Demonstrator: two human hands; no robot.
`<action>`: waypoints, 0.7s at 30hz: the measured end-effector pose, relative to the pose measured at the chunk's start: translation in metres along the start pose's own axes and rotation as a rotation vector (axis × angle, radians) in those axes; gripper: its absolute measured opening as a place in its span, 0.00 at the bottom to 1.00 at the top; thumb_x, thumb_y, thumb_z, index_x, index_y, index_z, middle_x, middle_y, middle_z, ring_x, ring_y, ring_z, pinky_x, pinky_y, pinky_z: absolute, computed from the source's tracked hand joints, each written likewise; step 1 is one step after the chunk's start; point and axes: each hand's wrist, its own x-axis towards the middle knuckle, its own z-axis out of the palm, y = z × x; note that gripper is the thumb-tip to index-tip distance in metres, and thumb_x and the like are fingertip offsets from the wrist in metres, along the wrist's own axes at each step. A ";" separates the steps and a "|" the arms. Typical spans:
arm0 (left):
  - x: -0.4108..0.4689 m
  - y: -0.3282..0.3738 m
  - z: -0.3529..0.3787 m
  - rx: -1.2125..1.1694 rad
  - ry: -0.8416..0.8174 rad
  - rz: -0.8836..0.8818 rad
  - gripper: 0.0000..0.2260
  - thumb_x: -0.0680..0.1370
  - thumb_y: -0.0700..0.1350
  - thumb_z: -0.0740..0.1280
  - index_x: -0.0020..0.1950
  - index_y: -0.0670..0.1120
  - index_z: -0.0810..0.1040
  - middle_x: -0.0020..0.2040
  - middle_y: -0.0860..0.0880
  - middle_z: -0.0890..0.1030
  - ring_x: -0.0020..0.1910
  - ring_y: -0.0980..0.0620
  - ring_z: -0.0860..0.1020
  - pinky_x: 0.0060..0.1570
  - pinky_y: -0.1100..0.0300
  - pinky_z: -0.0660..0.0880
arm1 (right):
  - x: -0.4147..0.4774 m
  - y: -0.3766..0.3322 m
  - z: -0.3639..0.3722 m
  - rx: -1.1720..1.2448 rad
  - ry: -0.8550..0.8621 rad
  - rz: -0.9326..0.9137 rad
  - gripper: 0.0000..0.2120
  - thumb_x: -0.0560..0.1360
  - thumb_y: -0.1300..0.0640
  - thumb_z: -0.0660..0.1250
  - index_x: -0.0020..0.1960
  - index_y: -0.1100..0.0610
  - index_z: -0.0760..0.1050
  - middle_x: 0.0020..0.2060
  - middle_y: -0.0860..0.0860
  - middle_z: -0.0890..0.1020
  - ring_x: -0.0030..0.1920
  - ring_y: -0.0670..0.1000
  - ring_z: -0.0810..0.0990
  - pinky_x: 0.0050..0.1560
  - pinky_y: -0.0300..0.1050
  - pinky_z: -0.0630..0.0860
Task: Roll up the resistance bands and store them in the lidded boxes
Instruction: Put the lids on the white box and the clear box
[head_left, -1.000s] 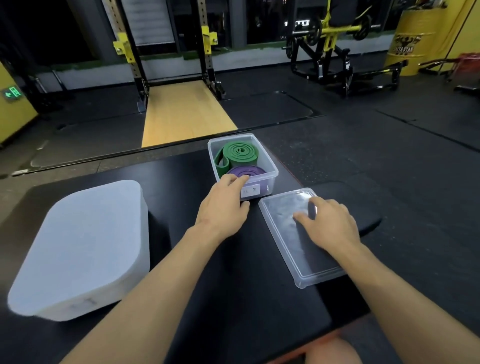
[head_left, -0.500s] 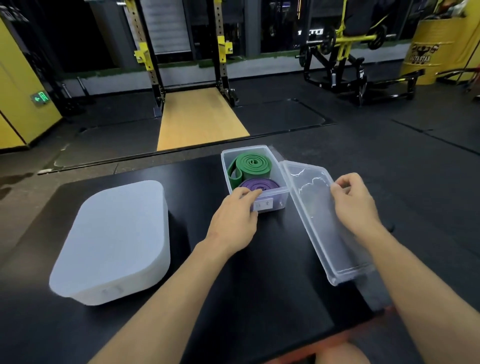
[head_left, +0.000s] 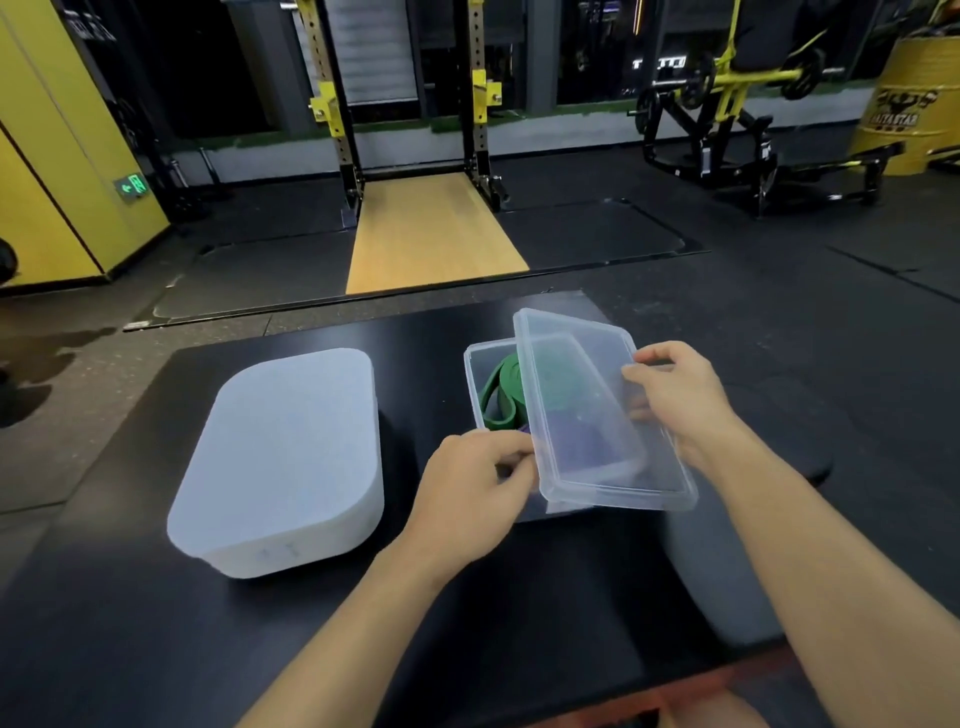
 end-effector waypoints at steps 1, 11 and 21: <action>-0.004 0.000 -0.002 -0.104 -0.005 -0.022 0.15 0.81 0.42 0.64 0.54 0.59 0.87 0.40 0.51 0.86 0.40 0.48 0.81 0.42 0.53 0.78 | 0.000 -0.003 0.002 0.005 -0.026 -0.004 0.07 0.80 0.61 0.70 0.56 0.55 0.77 0.56 0.55 0.80 0.38 0.52 0.81 0.33 0.43 0.78; 0.024 -0.019 -0.013 -0.443 0.456 -0.408 0.12 0.83 0.47 0.65 0.45 0.63 0.82 0.45 0.59 0.84 0.38 0.59 0.79 0.46 0.56 0.79 | -0.001 -0.012 0.038 -0.228 -0.047 -0.223 0.13 0.76 0.56 0.75 0.59 0.49 0.84 0.51 0.47 0.84 0.51 0.50 0.83 0.55 0.47 0.79; 0.042 -0.017 -0.002 -0.425 0.412 -0.397 0.12 0.78 0.42 0.72 0.60 0.55 0.85 0.43 0.51 0.82 0.52 0.52 0.81 0.54 0.61 0.76 | 0.010 -0.005 0.026 -0.294 -0.058 -0.276 0.14 0.79 0.57 0.71 0.64 0.48 0.83 0.56 0.45 0.84 0.57 0.49 0.81 0.62 0.47 0.77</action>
